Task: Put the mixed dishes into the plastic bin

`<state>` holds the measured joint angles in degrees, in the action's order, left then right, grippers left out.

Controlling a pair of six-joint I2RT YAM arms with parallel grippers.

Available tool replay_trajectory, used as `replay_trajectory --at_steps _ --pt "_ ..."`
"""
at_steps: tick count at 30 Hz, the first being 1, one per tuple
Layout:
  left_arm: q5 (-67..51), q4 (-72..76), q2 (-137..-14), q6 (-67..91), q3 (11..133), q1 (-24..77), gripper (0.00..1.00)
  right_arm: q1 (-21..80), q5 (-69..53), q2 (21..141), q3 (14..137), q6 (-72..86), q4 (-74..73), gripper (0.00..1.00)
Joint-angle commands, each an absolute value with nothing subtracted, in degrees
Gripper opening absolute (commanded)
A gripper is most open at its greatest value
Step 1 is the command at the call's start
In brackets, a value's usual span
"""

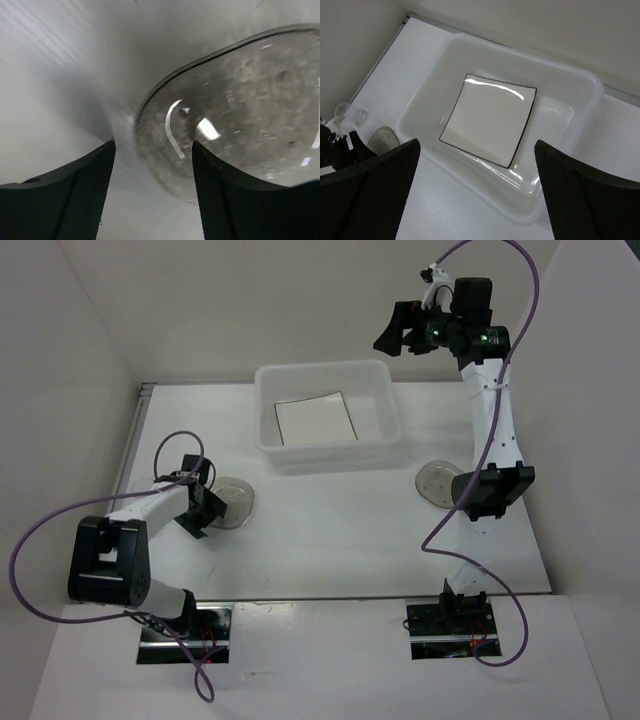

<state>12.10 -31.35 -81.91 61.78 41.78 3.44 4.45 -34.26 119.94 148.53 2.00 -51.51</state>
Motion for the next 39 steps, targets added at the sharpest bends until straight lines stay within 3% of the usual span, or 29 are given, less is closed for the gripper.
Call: replay_trajectory --at_steps 1,9,12,13,14,20,29,39 --pt "11.78 -26.63 -86.74 61.18 42.0 2.99 0.7 4.04 -32.7 114.79 145.9 1.23 -52.47 1.0" --pt "12.39 -26.63 -88.77 59.42 44.91 2.99 0.54 4.04 -32.7 112.94 144.23 0.62 -52.47 1.0" --pt "11.78 -26.1 -89.29 59.41 44.91 2.99 0.25 4.04 -32.17 112.94 143.7 0.62 -52.47 1.0" --pt "11.78 -26.1 -89.3 59.41 44.39 2.99 0.06 4.04 -32.17 112.94 143.7 0.62 -52.47 1.0" --pt "11.26 -26.1 -89.3 59.41 44.38 2.99 0.0 4.04 -32.17 112.94 143.7 0.62 -52.47 1.0" --pt "13.0 -30.4 -84.21 58.27 45.61 2.99 0.0 4.04 -32.17 112.94 144.23 0.09 -52.47 1.0" --pt "14.86 -48.32 -63.48 61.35 55.45 0.53 0.0 4.04 -32.78 113.99 145.9 0.09 -52.99 1.0" --pt "9.59 -45.37 -63.8 59.42 70.21 0.53 0.0 4.04 -34.63 115.05 146.95 0.62 -53.0 1.0"
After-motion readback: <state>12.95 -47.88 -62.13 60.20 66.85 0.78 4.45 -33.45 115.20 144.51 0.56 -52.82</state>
